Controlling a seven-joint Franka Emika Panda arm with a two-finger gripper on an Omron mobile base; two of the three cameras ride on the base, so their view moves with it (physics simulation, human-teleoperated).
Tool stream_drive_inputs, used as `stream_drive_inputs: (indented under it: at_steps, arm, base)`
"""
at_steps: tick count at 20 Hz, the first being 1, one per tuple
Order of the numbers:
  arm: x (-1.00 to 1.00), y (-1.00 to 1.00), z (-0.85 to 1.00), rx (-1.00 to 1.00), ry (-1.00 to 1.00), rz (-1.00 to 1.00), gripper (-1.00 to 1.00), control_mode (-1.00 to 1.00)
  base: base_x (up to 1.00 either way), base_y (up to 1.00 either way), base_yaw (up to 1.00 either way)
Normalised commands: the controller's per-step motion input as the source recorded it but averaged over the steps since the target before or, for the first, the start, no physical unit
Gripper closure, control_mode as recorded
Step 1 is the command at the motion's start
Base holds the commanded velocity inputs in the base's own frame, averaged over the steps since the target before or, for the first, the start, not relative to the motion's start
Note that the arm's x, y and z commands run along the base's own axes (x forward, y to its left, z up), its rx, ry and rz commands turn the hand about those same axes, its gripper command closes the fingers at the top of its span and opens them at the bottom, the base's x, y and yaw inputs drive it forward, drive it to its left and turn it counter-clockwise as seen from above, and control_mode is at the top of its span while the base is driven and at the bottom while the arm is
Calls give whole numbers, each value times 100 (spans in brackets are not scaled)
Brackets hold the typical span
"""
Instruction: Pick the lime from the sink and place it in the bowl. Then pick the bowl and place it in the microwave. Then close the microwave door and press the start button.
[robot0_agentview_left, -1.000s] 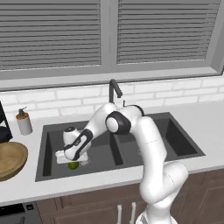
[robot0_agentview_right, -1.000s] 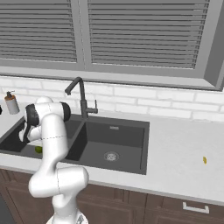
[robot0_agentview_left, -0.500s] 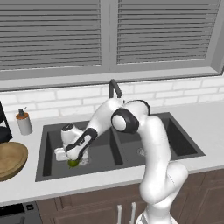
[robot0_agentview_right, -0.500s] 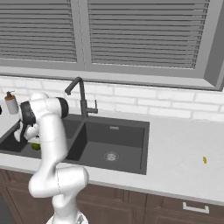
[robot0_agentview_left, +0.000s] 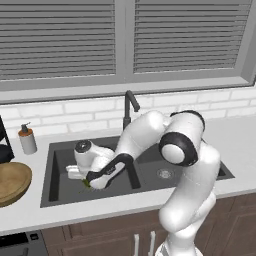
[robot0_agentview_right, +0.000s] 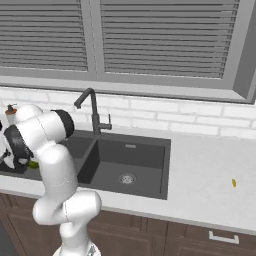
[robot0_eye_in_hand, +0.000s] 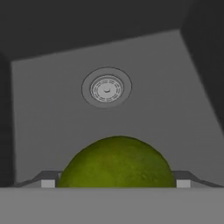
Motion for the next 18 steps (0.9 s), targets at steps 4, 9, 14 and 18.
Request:
stream_drive_inputs:
  at_steps: [4, 9, 14, 18]
  arm:
    - [-75, -8, 100, 0, -15, 0, 100, -100]
    - [-70, 0, 99, 0, -11, 0, 100, -100]
    - [-42, 0, 100, 0, -4, 0, 100, -100]
    - [-13, 0, 100, 4, 0, 0, 100, -100]
  base:
    - [0, 0, 0]
    - [0, 0, 0]
    - [0, 0, 0]
    - [0, 0, 0]
